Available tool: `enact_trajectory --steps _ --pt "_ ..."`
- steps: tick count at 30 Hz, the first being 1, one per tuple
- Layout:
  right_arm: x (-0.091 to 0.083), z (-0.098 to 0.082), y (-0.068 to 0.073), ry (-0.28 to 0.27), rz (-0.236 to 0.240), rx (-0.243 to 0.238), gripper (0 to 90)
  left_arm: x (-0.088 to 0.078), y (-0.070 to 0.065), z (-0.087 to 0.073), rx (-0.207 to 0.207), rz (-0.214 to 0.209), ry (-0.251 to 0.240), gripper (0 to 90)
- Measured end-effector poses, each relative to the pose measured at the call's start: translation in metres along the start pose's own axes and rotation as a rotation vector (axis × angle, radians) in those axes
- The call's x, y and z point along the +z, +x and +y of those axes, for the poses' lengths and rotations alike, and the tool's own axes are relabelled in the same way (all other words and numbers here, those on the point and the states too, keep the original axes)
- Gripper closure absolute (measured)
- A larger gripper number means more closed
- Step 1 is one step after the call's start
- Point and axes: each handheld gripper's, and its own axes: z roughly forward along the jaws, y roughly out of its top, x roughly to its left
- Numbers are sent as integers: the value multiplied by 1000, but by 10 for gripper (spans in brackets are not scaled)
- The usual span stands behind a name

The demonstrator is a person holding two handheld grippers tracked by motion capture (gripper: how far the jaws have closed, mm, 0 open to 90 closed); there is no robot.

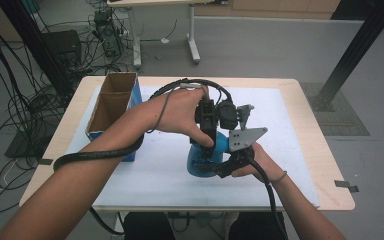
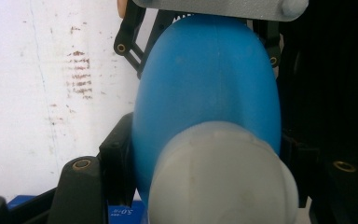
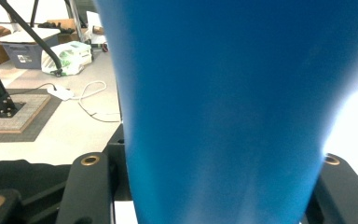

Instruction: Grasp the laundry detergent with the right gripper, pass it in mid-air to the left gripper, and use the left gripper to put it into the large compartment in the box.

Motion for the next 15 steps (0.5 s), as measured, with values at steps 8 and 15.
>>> enact_trajectory --steps 8,15 --pt "0 -2 1 -4 -3 -7 424 1 0 0 0 -1 -1 375" --pt "0 -2 1 -5 -6 -10 425 1 0 0 0 -1 -2 374"
